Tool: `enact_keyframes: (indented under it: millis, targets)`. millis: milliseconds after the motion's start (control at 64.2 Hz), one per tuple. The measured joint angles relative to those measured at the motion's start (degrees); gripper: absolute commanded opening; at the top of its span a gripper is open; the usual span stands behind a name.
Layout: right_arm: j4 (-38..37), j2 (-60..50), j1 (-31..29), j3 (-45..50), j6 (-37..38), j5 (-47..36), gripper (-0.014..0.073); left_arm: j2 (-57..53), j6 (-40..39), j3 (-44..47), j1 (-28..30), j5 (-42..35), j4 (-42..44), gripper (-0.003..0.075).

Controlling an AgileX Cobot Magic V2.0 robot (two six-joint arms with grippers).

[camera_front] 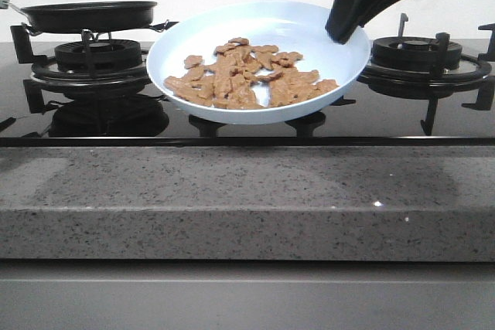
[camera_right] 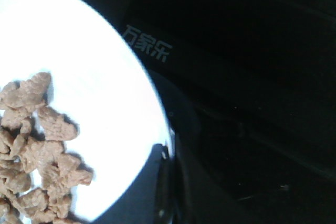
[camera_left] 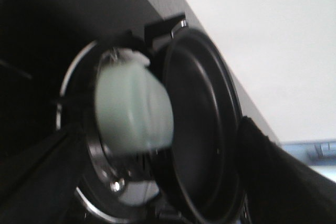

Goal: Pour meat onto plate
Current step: 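Lower the empty pan back onto its burner with the left gripper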

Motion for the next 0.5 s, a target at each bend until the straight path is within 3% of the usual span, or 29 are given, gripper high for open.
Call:
enact_keyframes:
  millis: [203,499]
  targets:
    - [0.00,0.00,0.00,0.00,0.00,0.00,-0.0060,0.00,0.00,0.00,0.00,6.23,2.81,0.0500]
    - [0.00,0.00,0.00,0.00,0.00,0.00,-0.0060,0.00,-0.10,0.00,0.00,10.93,3.38,0.0132]
